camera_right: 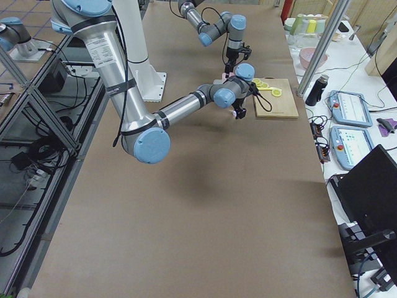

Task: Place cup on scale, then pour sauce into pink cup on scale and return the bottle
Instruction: 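Lower the pink cup onto the scale and open the left gripper, then withdraw the left gripper upward while the right gripper moves to the glass bottle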

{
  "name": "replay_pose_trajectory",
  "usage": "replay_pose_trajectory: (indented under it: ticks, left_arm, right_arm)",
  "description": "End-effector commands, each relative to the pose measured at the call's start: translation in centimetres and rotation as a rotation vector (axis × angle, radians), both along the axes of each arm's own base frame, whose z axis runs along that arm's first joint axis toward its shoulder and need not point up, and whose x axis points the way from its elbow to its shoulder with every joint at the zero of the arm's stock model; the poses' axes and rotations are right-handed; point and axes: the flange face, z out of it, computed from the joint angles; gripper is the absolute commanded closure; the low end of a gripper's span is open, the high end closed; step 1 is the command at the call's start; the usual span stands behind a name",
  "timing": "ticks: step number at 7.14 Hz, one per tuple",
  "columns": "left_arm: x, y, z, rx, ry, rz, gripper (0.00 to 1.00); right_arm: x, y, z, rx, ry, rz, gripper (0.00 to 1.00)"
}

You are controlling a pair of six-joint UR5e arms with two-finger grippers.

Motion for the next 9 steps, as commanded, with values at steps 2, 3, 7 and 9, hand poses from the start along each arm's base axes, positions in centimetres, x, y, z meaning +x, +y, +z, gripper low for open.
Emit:
replay_pose_trajectory:
  ticks: [2, 3, 7, 9]
  left_arm:
    - [-4.0, 1.5, -2.1, 0.043, 0.06, -0.015, 0.03]
    - [-6.5, 2.5, -2.2, 0.058, 0.076, -0.026, 0.03]
    - [-14.8, 0.7, -1.7, 0.069, 0.053, -0.124, 0.03]
    - [-16.0, -0.2, -0.8, 0.064, 0.041, -0.147, 0.03]
  right_arm:
    - [0.3, 0.1, -1.0, 0.085, -0.048, 0.014, 0.0]
    - [0.5, 0.3, -0.8, 0.103, -0.067, 0.038, 0.0]
    - [-0.9, 0.8, -1.2, 0.178, -0.076, 0.076, 0.0]
    - [-1.2, 2.2, 0.5, 0.203, -0.094, 0.085, 0.0]
